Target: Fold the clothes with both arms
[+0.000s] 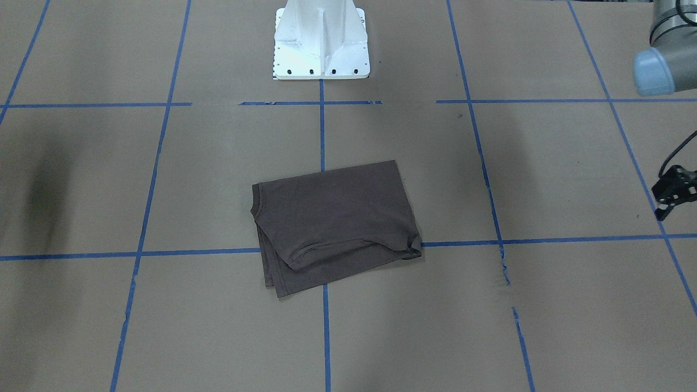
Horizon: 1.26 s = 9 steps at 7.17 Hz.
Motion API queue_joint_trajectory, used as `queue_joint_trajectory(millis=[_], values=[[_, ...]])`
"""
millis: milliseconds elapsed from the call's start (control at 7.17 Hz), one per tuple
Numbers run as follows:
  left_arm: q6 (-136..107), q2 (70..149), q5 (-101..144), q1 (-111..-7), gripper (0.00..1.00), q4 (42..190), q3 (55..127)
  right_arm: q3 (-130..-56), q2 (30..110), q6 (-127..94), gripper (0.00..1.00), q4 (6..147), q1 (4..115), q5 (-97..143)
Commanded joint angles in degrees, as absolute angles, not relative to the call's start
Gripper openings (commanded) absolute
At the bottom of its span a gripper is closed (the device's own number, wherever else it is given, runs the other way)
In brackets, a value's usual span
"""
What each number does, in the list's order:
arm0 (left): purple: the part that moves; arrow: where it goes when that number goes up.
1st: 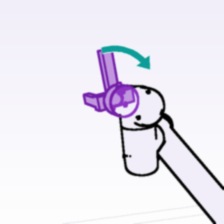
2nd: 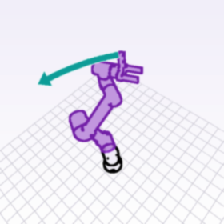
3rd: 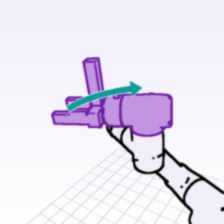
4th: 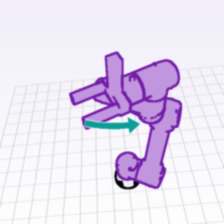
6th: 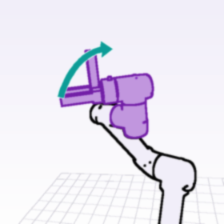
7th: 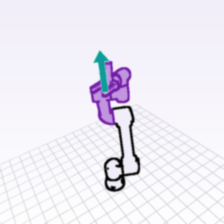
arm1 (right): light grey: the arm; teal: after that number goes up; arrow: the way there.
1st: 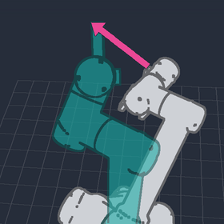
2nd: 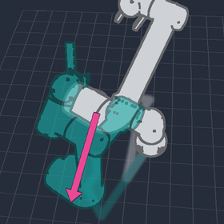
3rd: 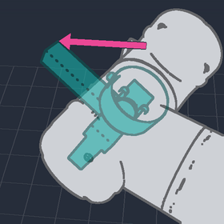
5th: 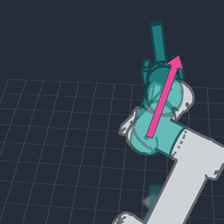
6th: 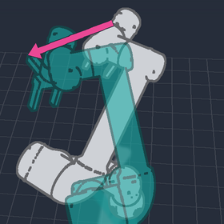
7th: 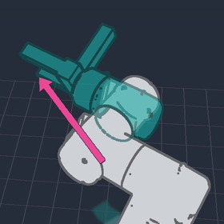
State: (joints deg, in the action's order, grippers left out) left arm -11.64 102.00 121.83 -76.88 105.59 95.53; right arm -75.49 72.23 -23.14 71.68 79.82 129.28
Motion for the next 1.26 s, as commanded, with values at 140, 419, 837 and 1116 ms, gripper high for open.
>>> queue_joint_trajectory(millis=[140,419,837,1116], values=[[-7.56,95.62,126.4,-80.69,1.0,113.59,92.14,-84.79,86.02,-8.62,1.0,73.31,86.22,133.94],[-7.56,92.64,126.21,-80.77,1.0,116.37,91.41,-86.56,87.62,-8.61,1.0,73.13,86.13,134.11],[-4.6,90.88,128.23,-82.17,1.0,102.38,96.48,-96.89,87.01,-7.04,1.0,93.51,84.2,134.21],[15.46,90.97,128.23,-88.3,1.0,91.63,96.25,-99.23,87.27,5.1,1.0,104.82,87.34,135.17]])
